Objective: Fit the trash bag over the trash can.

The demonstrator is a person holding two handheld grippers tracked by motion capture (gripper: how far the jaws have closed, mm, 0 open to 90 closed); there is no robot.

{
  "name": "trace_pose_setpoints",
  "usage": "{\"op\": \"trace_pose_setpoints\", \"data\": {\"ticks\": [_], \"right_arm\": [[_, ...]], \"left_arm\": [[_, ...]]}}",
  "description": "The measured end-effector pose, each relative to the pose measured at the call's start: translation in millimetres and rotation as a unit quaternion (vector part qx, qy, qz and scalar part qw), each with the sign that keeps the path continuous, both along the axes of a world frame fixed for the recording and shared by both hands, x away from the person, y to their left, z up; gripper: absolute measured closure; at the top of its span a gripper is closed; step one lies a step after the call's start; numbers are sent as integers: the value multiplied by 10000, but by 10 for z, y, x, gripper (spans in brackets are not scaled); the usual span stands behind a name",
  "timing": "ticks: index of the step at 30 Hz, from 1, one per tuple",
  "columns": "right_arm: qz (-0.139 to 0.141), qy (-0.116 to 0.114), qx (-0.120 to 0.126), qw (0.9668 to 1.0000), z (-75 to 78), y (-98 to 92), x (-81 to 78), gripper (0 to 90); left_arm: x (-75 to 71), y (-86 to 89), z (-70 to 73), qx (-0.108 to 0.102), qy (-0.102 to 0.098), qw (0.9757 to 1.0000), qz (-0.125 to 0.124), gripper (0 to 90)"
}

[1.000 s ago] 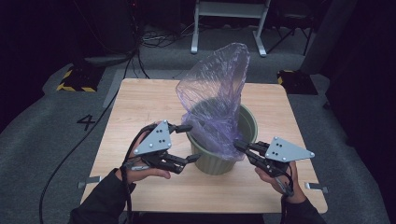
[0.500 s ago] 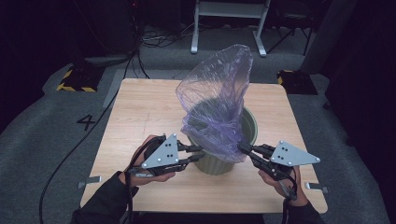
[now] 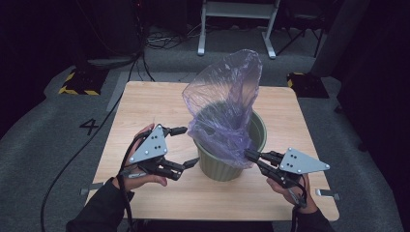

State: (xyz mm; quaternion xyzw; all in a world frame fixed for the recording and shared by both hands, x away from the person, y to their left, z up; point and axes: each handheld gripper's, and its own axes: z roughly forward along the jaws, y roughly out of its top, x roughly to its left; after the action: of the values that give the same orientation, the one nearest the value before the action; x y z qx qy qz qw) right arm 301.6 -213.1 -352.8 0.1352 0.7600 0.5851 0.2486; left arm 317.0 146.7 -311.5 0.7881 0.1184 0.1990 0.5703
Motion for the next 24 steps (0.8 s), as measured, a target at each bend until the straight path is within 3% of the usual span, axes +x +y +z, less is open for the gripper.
{"op": "trace_pose_setpoints", "data": {"ticks": [4,6,7,8,13,15,24], "right_arm": [[94,-80,-10,9999,1,4,-26,888],[112,-93,-19,9999,-4,-1,-31,889],[121,-94,-13,9999,-6,-6,-35,888],[122,-93,1,9999,-8,-12,-36,888],[97,-85,39,9999,-26,-39,-52,883],[84,-87,46,9999,-35,-56,-59,883],[-98,30,207,9997,-70,-158,-70,871]], "left_arm": [[155,-13,61,-61,115,9999,-36,150],[206,-44,60,78,202,9994,-281,208],[213,-60,50,184,116,9988,-442,441],[208,-84,36,310,6,9985,-460,554],[159,-122,-9,529,-176,9966,-612,834],[121,-112,-15,574,-249,9957,-688,887],[-120,-146,-119,779,-439,9913,-965,896]]}}
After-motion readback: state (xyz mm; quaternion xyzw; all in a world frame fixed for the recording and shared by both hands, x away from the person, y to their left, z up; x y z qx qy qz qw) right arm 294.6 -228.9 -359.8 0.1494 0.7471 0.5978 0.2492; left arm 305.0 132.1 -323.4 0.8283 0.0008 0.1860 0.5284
